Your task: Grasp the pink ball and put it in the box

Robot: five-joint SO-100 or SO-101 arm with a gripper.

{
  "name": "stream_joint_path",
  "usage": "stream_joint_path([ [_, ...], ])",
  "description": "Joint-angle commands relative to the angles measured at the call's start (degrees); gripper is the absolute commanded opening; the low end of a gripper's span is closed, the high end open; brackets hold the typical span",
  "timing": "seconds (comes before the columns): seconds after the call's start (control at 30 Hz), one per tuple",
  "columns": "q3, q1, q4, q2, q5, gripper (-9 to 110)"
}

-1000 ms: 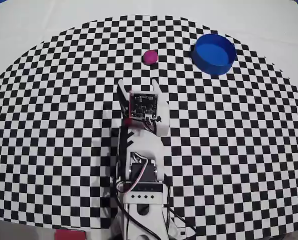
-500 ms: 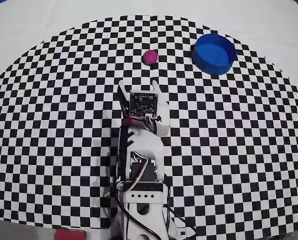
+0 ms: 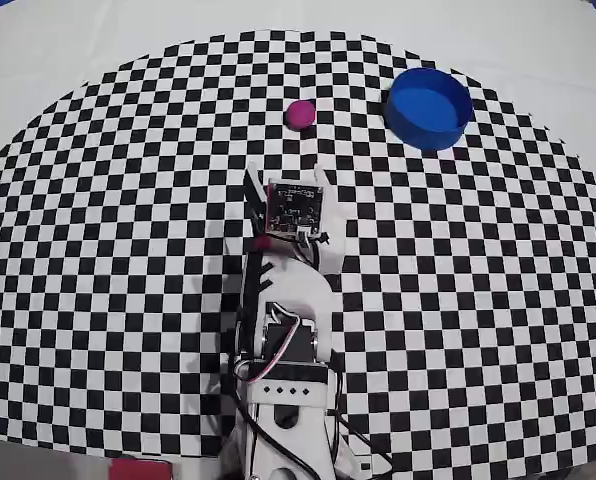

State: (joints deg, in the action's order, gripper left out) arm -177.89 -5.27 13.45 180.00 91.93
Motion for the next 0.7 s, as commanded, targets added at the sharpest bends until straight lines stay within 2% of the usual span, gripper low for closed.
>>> stream_joint_path([
  [0.0,-0.44,-0.62,-1.05,-0.7,0.09,26],
  [0.67,1.93,-0.62,-10.46,-13.45,-0.09,26],
])
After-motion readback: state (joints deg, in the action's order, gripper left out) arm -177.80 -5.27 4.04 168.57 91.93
